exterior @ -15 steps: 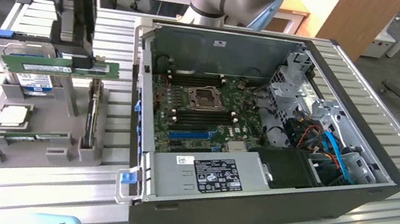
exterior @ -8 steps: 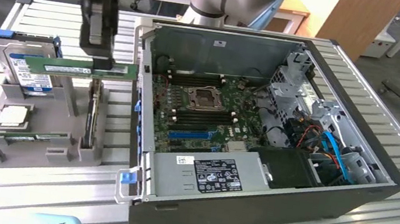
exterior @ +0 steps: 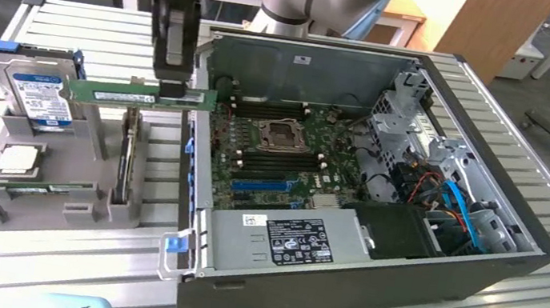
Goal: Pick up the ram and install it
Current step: 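Pick up the ram and move it above insertion slot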
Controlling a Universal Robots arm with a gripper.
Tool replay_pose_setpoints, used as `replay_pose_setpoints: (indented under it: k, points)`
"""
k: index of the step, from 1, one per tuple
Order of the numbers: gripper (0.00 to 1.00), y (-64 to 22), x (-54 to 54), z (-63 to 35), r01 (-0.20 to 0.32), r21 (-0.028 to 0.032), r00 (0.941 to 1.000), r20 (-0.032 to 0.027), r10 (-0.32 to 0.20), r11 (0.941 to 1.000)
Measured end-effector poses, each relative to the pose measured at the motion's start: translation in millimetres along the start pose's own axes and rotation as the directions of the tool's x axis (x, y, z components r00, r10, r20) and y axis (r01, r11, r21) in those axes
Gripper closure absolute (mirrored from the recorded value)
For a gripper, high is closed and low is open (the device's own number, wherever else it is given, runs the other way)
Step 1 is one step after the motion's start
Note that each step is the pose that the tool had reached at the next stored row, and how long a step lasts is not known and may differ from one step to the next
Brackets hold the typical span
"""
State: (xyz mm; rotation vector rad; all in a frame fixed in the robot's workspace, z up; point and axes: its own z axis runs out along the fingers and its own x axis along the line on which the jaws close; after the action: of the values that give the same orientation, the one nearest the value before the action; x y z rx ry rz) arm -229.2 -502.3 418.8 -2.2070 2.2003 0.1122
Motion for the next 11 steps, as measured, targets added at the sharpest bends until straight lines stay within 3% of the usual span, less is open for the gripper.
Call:
replay_pose_setpoints:
  k: [11]
  points:
    - [0.88,-29.2,0.1,-1.0,0.000,0.0000,1.0000,0.0072,0.000,1.0000]
